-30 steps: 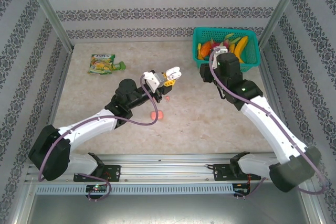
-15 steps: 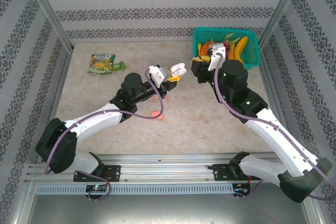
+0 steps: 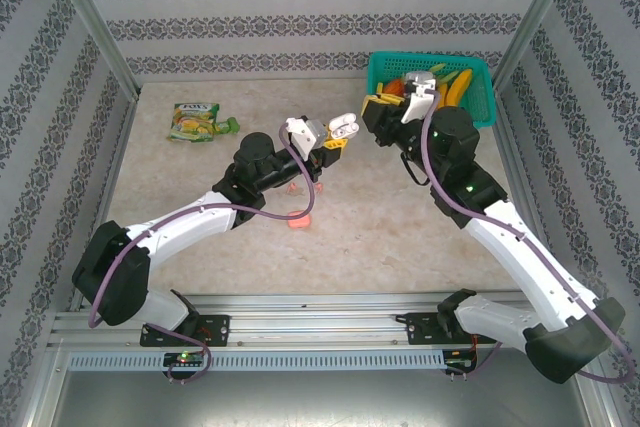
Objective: Insert wireless bluetooth earbuds into charging case
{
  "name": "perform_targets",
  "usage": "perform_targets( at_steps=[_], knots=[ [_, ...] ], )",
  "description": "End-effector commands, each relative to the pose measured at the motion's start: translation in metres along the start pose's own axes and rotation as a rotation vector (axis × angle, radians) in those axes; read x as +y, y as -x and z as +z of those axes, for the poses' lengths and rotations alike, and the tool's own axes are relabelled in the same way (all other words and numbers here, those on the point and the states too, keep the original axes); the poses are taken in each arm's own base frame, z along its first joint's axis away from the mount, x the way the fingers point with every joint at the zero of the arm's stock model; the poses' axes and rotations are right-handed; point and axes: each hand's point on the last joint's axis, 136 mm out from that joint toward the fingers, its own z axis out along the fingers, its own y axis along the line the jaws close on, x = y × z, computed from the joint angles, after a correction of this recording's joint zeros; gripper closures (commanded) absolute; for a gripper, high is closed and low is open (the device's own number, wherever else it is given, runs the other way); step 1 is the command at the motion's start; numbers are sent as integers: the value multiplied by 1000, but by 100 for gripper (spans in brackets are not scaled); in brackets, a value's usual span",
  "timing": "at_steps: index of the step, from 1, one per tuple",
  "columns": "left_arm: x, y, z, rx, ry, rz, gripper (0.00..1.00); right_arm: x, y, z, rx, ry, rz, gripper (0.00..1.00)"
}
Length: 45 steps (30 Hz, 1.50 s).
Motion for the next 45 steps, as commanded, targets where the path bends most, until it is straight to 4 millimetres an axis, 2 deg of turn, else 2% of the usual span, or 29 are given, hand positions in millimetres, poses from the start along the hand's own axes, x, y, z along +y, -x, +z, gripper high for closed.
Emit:
perform_targets(
  at_steps=[1,6,24,45],
  knots=[
    [-7,21,2,-35,-31,-4,100,10,5,4,-12,92,70,73],
    [-8,21,4,-29,-33,-8,100,8,3,6,7,120,109,73],
    [-7,15,8,-18,-29,-10,100,-2,-27,10,70,113,68,73],
    [-5,17,10,-21,-26,-12,100,3,-47,15,119,126,80,73]
  ],
)
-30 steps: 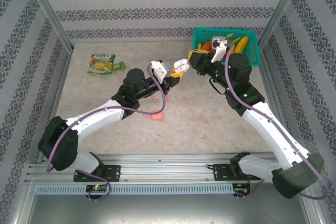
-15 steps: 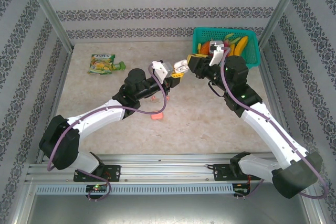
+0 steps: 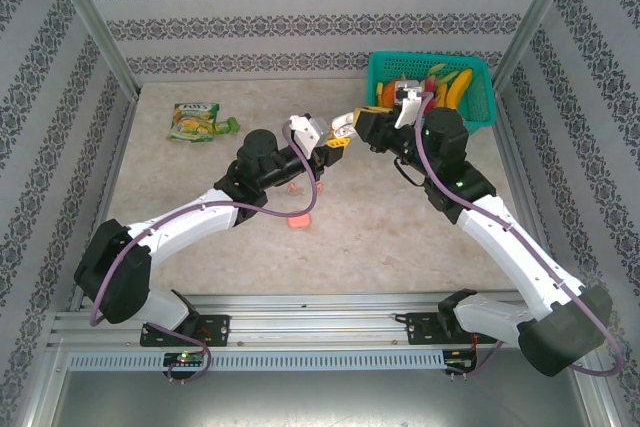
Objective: Insert wireless bluetooth earbuds into charging case
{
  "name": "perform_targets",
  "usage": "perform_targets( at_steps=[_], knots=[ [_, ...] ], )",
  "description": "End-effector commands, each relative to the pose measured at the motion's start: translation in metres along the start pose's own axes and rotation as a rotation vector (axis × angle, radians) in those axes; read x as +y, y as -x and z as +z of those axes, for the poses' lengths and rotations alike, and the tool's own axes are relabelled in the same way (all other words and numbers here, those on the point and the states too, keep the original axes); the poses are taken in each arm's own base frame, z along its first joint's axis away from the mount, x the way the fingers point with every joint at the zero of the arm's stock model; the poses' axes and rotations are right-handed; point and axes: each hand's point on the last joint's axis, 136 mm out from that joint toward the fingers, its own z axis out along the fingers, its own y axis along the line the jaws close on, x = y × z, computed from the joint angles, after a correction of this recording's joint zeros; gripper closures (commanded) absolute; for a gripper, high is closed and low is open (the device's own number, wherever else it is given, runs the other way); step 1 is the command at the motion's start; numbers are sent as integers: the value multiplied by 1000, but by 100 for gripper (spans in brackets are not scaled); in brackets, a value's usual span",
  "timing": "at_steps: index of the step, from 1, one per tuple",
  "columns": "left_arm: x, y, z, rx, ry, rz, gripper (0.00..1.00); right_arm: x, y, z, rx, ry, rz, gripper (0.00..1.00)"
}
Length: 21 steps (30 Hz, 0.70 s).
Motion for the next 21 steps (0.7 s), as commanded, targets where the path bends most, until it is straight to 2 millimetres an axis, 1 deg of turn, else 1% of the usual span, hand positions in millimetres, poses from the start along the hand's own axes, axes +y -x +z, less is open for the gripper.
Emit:
perform_targets(
  at_steps=[1,14,21],
  knots=[
    [-5,16,5,-40,-20,-2,100,4,-5,3,3,23,-17,73],
    [-5,19,5,-45,-17,2,100,-4,-16,3,21,-1,-1,74],
    [-5,20,6,-52,-22,0,100,-7,-21,5,36,-13,-22,74]
  ],
)
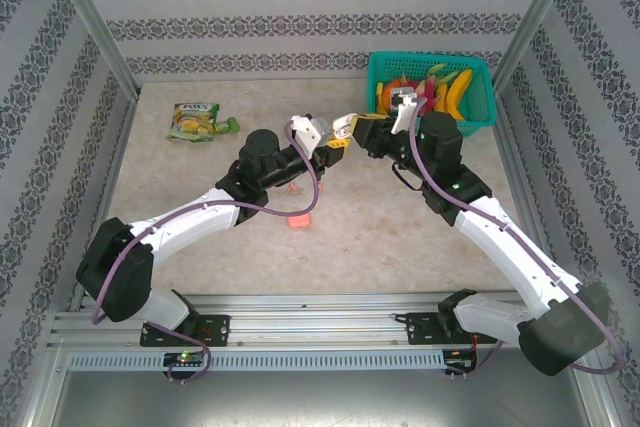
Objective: Insert wireless bluetooth earbuds into charging case
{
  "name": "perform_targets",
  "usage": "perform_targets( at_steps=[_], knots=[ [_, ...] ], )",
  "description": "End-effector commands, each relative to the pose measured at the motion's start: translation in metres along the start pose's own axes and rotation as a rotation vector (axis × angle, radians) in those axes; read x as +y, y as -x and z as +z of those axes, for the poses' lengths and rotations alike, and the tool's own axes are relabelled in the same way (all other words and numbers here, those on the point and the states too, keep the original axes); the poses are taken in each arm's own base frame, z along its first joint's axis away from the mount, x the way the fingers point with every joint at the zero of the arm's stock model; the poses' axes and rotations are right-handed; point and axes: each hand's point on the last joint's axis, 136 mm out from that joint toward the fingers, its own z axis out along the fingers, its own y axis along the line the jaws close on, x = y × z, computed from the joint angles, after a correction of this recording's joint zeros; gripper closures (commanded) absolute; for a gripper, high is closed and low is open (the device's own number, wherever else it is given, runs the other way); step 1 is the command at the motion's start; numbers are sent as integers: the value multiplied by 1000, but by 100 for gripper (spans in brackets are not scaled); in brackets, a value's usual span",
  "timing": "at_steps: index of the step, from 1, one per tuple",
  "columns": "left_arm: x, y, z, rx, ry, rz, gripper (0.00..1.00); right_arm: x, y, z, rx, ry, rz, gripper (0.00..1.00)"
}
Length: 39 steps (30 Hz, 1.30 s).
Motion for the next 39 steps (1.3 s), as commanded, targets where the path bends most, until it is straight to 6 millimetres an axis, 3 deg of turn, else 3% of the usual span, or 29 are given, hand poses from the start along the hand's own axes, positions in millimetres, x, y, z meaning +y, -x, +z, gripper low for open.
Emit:
perform_targets(
  at_steps=[1,22,28,39],
  knots=[
    [-7,26,3,-68,-25,7,100,1,-4,3,2,-4,-40,74],
    [-6,26,5,-71,-28,4,100,10,-36,10,72,-58,-208,74],
    [-6,22,6,-63,-28,-1,100,14,-29,11,60,-60,-207,72],
    [-7,17,7,-54,-31,-11,100,19,-9,7,12,-77,-185,57]
  ],
)
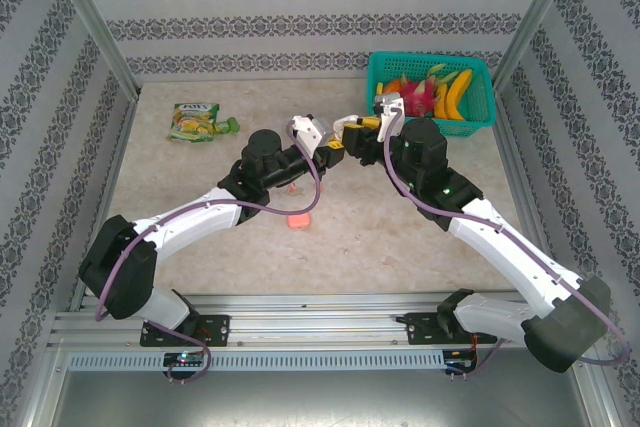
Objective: Insert wireless bluetooth earbuds into charging case
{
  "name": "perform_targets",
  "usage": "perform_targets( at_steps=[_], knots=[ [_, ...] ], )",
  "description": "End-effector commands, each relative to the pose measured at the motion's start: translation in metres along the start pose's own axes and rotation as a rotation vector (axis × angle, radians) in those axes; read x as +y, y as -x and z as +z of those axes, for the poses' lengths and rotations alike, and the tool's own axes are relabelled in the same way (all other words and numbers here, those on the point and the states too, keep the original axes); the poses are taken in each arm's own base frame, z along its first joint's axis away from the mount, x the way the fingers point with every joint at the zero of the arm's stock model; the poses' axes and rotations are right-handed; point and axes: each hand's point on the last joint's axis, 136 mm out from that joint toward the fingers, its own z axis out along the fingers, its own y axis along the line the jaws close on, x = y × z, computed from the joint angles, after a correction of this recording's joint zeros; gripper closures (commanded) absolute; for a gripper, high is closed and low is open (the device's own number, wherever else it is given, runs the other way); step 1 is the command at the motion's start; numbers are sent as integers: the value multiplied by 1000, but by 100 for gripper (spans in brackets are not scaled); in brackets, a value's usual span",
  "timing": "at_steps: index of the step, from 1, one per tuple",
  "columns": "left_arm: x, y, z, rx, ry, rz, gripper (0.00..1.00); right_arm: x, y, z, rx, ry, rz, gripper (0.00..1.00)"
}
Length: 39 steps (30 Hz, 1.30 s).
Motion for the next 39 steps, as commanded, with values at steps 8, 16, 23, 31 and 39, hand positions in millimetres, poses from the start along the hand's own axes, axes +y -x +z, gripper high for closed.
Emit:
perform_targets(
  at_steps=[8,16,23,31,39],
  knots=[
    [-8,22,5,-65,-35,5,100,5,21,-4,-40,-10,30,52],
    [-8,21,6,-63,-36,4,100,-5,31,-9,-70,-28,73,45],
    [-9,19,7,-62,-40,0,100,-11,48,-14,-103,-1,158,42],
    [-12,9,5,-45,-51,10,100,-24,58,-9,-9,-38,269,44],
    [-27,-7,3,-12,-136,47,100,-38,20,24,319,-67,332,58]
  ],
)
